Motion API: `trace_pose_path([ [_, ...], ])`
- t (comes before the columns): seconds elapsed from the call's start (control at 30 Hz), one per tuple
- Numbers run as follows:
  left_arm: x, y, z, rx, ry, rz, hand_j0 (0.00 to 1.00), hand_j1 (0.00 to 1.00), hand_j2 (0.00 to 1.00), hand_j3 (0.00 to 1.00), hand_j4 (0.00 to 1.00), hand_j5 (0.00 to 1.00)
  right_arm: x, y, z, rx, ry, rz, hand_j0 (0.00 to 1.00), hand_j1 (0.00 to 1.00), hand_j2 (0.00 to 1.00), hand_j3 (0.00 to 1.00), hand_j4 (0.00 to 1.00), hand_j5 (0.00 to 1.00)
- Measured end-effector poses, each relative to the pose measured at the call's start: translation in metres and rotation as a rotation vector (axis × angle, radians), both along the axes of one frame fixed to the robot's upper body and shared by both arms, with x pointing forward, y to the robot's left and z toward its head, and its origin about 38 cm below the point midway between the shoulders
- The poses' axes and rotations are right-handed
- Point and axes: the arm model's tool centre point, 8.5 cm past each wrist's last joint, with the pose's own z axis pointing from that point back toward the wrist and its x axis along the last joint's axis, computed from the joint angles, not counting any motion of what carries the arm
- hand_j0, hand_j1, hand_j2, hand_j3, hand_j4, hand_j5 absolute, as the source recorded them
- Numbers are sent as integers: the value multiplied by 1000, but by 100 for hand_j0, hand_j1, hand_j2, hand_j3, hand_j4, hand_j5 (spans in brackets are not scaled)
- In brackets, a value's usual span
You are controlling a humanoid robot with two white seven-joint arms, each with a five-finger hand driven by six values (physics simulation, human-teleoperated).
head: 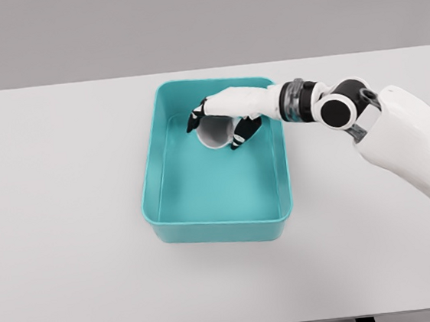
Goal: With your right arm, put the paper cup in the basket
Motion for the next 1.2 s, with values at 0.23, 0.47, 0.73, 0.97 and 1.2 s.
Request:
trace_pose_path([
  [0.23,0,0,0,0,0,0,100,100,100,100,100,100,-3,4,4,13,-9,15,100,100,100,100,100,100],
  [0.47,0,0,0,0,0,0,100,100,100,100,100,100,-11,6,43,118,-71,45,100,100,100,100,100,100],
  [0.73,0,0,0,0,0,0,100,100,100,100,100,100,-35,-60,94,354,-130,-20,100,100,100,100,100,100],
  [0.97,0,0,0,0,0,-1,100,100,100,100,100,100,-68,-173,69,450,-87,-173,100,100,100,100,100,100],
  [1.2,0,0,0,0,0,0,100,100,100,100,100,100,-88,-217,58,438,-97,-226,100,100,100,100,100,100],
])
